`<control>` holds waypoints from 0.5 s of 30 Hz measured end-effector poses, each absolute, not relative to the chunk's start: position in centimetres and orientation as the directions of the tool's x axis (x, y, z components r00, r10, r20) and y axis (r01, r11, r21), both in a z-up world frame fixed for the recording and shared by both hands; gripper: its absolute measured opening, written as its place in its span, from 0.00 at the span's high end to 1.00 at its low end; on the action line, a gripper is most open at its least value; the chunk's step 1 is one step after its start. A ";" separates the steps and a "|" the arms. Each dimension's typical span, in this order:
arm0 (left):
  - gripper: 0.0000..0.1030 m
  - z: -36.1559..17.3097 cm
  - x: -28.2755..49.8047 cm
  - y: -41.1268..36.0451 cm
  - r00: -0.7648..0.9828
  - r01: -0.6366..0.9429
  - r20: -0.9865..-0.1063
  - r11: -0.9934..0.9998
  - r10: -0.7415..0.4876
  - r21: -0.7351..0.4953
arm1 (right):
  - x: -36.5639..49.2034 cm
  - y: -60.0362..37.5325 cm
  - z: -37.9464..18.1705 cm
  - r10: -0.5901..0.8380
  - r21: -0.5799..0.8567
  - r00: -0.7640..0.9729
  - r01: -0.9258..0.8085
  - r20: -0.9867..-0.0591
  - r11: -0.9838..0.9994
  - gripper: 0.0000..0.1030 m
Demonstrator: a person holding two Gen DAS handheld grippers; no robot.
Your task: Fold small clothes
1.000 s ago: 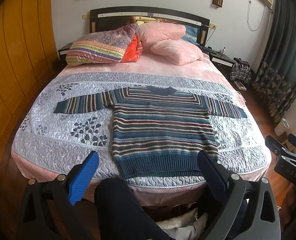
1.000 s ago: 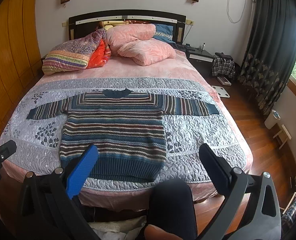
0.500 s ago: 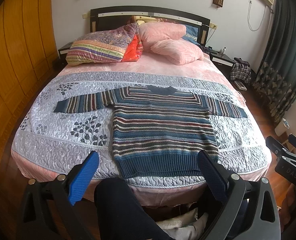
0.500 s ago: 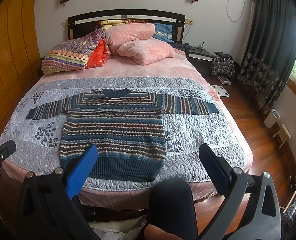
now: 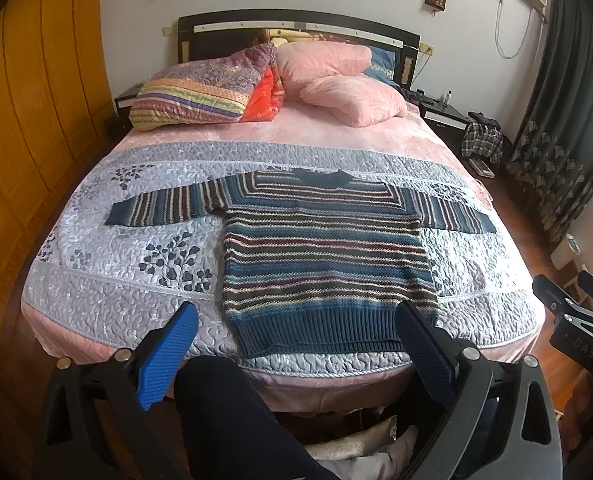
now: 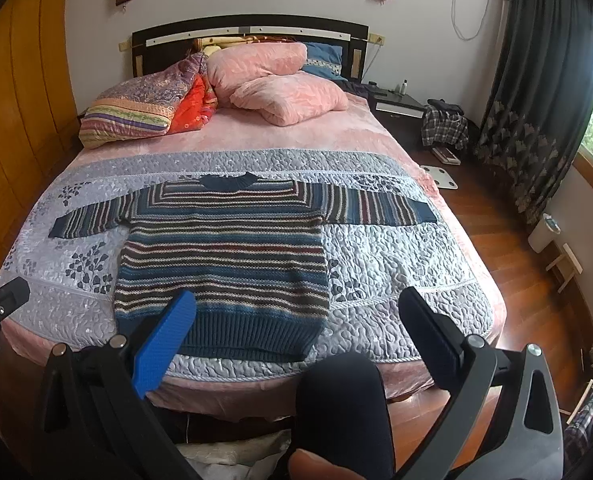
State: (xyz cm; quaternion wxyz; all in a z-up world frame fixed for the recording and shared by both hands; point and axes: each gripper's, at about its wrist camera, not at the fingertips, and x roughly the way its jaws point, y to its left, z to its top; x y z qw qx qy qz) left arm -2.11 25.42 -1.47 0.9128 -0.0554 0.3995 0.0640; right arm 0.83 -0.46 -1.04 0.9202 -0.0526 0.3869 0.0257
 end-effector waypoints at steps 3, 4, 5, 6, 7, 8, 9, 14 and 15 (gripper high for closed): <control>0.04 -1.9 -1.4 25.0 0.666 -0.162 -0.742 0.986 0.075 -0.045 | 1.3 -0.5 -1.4 0.002 -0.078 0.695 -0.084 -0.719 0.993 0.03; 0.04 -2.0 -1.2 25.0 0.664 -0.163 -0.744 0.986 0.075 -0.046 | 1.5 -0.6 -1.5 0.001 -0.078 0.694 -0.082 -0.720 0.994 0.03; 0.04 -2.1 -0.9 24.9 0.661 -0.164 -0.746 0.985 0.076 -0.046 | 1.7 -0.6 -1.7 -0.001 -0.079 0.692 -0.082 -0.722 0.994 0.03; 0.04 -2.2 -0.7 24.9 0.659 -0.165 -0.748 0.985 0.075 -0.047 | 1.8 -0.7 -1.7 -0.002 -0.080 0.691 -0.081 -0.723 0.993 0.03; 0.04 -2.4 -0.3 24.9 0.659 -0.166 -0.749 0.985 0.074 -0.049 | 2.1 -0.7 -1.8 0.001 -0.079 0.691 -0.084 -0.723 0.993 0.03; 0.04 -2.6 0.0 24.9 0.665 -0.165 -0.743 0.985 0.073 -0.050 | 2.3 -1.0 -1.9 0.019 -0.065 0.695 -0.095 -0.719 0.993 0.03; 0.04 -2.9 0.4 24.9 0.677 -0.159 -0.733 0.986 0.073 -0.049 | 2.6 -1.3 -2.0 0.046 -0.044 0.705 -0.109 -0.708 0.993 0.03; 0.04 -5.4 3.4 25.1 0.722 -0.081 -0.691 0.990 -0.019 -0.112 | 6.1 -5.0 -4.4 0.247 0.130 0.720 -0.214 -0.649 0.968 0.03; 0.04 -6.0 3.9 25.2 0.731 -0.050 -0.679 0.988 -0.064 -0.148 | 7.6 -6.3 -5.3 0.230 0.138 0.705 -0.185 -0.671 0.973 0.03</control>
